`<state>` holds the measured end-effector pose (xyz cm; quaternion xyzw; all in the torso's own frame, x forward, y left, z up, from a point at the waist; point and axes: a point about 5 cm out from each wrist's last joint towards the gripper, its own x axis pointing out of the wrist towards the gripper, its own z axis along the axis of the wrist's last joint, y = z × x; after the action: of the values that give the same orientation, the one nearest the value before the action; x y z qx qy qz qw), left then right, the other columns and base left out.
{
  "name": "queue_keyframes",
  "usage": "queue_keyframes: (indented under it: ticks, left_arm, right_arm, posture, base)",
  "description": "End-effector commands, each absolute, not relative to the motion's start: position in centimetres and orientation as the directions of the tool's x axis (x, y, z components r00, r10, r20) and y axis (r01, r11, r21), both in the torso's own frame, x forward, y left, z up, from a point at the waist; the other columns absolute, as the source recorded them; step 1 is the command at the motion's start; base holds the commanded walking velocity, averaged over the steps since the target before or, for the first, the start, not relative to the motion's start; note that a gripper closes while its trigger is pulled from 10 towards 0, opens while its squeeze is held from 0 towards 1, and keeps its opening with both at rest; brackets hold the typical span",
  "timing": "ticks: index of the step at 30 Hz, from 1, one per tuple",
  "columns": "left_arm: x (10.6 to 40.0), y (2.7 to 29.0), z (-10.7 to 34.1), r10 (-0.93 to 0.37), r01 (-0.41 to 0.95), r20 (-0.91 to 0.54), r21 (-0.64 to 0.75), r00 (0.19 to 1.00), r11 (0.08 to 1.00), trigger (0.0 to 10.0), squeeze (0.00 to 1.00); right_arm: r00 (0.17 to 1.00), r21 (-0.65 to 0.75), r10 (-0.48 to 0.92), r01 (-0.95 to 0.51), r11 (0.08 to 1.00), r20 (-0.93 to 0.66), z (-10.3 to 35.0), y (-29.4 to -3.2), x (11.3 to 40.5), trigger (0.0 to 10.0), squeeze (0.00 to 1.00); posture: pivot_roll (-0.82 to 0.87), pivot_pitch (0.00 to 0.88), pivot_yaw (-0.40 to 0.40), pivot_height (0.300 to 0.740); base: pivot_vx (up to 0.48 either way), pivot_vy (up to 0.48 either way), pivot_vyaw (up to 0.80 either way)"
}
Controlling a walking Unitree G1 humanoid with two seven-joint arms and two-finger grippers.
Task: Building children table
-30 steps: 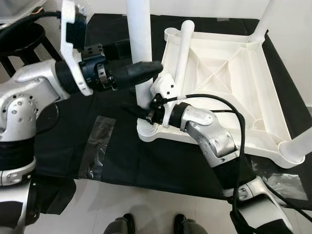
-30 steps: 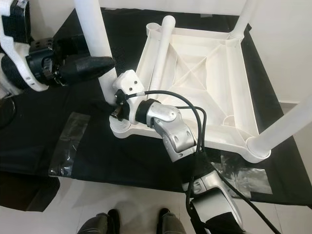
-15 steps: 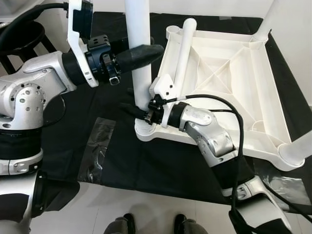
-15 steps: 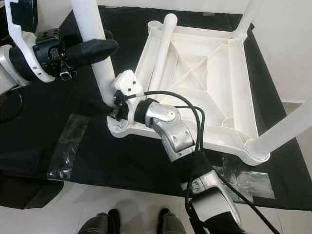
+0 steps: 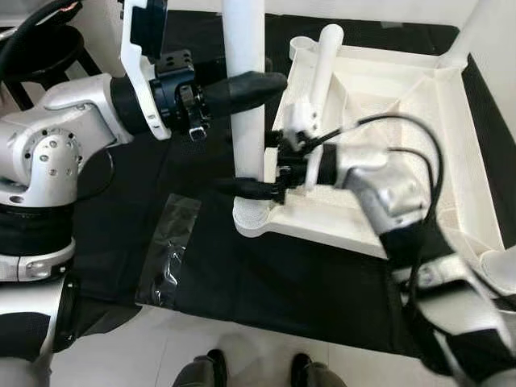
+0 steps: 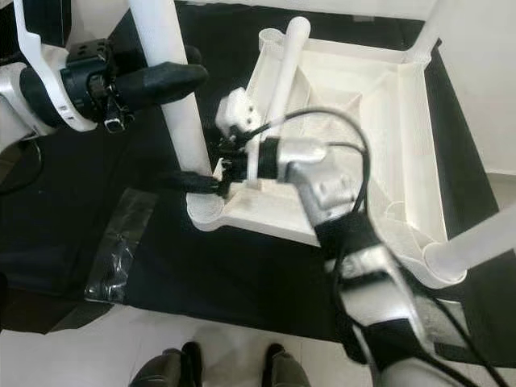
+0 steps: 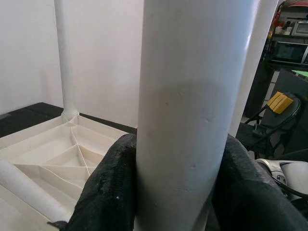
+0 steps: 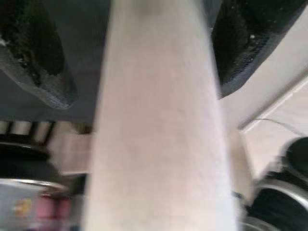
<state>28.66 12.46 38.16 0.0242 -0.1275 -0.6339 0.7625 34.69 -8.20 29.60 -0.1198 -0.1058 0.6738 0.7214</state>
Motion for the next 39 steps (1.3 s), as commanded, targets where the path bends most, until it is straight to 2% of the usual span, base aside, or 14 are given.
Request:
queue_keyframes:
  ticks: [1, 8, 9, 11, 21, 22, 23, 24, 27, 28, 30, 31, 35, 39]
  left_arm:
    - [28.2, 11.8, 37.9, -0.985, 0.972, 0.133, 0.192, 0.11, 0.134, 0.0, 0.0]
    - [28.0, 11.7, 37.9, -0.987, 0.973, 0.128, 0.196, 0.1, 0.124, 0.0, 0.0]
    - [27.9, 11.7, 37.9, -0.987, 0.973, 0.127, 0.197, 0.098, 0.122, 0.0, 0.0]
    - [27.8, 11.7, 38.0, -0.988, 0.973, 0.124, 0.2, 0.092, 0.115, 0.0, 0.0]
    - [27.6, 11.4, 37.8, -0.992, 0.976, 0.115, 0.202, 0.056, 0.079, 0.0, 0.0]
    - [27.6, 11.4, 37.7, -0.992, 0.976, 0.112, 0.203, 0.056, 0.078, 3.3, 1.0]
    - [27.6, 11.4, 37.7, -0.992, 0.976, 0.112, 0.203, 0.056, 0.078, 3.3, 1.0]
    - [27.6, 11.3, 37.7, -0.992, 0.974, 0.112, 0.21, 0.064, 0.087, 10.0, 1.0]
    - [27.8, 11.3, 37.8, -0.99, 0.966, 0.112, 0.231, 0.09, 0.114, 10.0, 1.0]
    - [27.9, 11.3, 37.8, -0.989, 0.963, 0.112, 0.239, 0.101, 0.126, 10.0, 0.0]
    - [27.9, 11.3, 37.8, -0.989, 0.963, 0.112, 0.239, 0.101, 0.126, 10.0, 0.0]
    - [27.9, 11.3, 37.9, -0.988, 0.961, 0.113, 0.243, 0.104, 0.129, 10.0, 0.0]
    - [28.3, 11.4, 38.3, -0.984, 0.959, 0.128, 0.24, 0.122, 0.15, 10.0, 0.0]
    - [28.4, 11.4, 38.4, -0.984, 0.958, 0.129, 0.241, 0.126, 0.154, 10.0, 0.0]
  right_arm:
    - [0.031, -0.301, 0.999, -0.953, 0.029, -0.004, 29.3, -8.1, 34.6, 10.0, 0.0]
    - [-0.082, -0.284, 0.994, -0.954, -0.101, -0.077, 30.5, -7.6, 35.4, 10.0, 0.0]
    - [-0.105, -0.284, 0.99, -0.95, -0.129, -0.097, 30.8, -7.3, 35.5, 3.2, 0.0]
    - [-0.177, -0.275, 0.977, -0.939, -0.204, -0.121, 31.1, -6.7, 35.6, 0.0, 0.0]
    - [-0.215, -0.274, 0.967, -0.93, -0.246, -0.138, 30.8, -6.4, 35.8, 0.0, 0.0]
    - [-0.202, -0.283, 0.971, -0.931, -0.232, -0.129, 30.7, -6.4, 35.8, 0.0, 0.0]
    - [-0.202, -0.283, 0.971, -0.931, -0.232, -0.129, 30.7, -6.4, 35.8, 0.0, 0.0]
    - [-0.171, -0.302, 0.979, -0.933, -0.197, -0.112, 30.5, -6.5, 35.9, 0.0, 0.0]
    - [-0.061, -0.337, 0.995, -0.938, -0.083, -0.076, 30.0, -6.5, 36.3, 0.0, 0.0]
    - [-0.014, -0.347, 0.998, -0.937, -0.036, -0.065, 29.7, -6.5, 36.4, 0.0, 0.0]
    - [-0.014, -0.347, 0.998, -0.937, -0.036, -0.065, 29.7, -6.5, 36.4, 0.0, 0.0]
    - [0.056, -0.366, 0.996, -0.93, 0.026, -0.07, 29.0, -6.3, 36.4, 0.0, 0.0]
    - [0.62, -0.173, 0.782, -0.779, 0.603, -0.068, 22.6, -2.1, 34.6, 0.0, 0.0]
    - [0.678, -0.136, 0.731, -0.734, 0.665, -0.083, 21.0, -1.1, 33.4, 0.0, 0.0]
  posture:
    - [0.05, 0.228, 0.03, 0.74]
    - [0.07, 0.228, 0.024, 0.74]
    - [0.07, 0.228, 0.024, 0.74]
    - [0.07, 0.231, 0.023, 0.74]
    - [0.06, 0.237, 0.025, 0.74]
    - [0.06, 0.237, 0.026, 0.74]
    - [0.06, 0.237, 0.026, 0.74]
    - [0.06, 0.238, 0.026, 0.74]
    - [0.05, 0.242, 0.024, 0.74]
    - [0.05, 0.242, 0.024, 0.74]
    - [0.05, 0.242, 0.024, 0.74]
    - [0.04, 0.246, 0.022, 0.74]
    - [0.04, 0.254, 0.026, 0.74]
    - [0.03, 0.247, 0.035, 0.74]
  base:
    - [0.0, 0.0, 0.0]
    - [0.0, 0.0, 0.0]
    - [0.0, 0.0, 0.0]
    - [0.0, 0.0, 0.0]
    - [0.0, 0.0, 0.0]
    - [0.0, 0.0, 0.0]
    - [0.0, 0.0, 0.0]
    - [0.0, 0.0, 0.0]
    - [0.0, 0.0, 0.0]
    - [0.0, 0.0, 0.0]
    - [0.0, 0.0, 0.0]
    - [0.0, 0.0, 0.0]
    - [0.0, 0.0, 0.0]
    - [0.0, 0.0, 0.0]
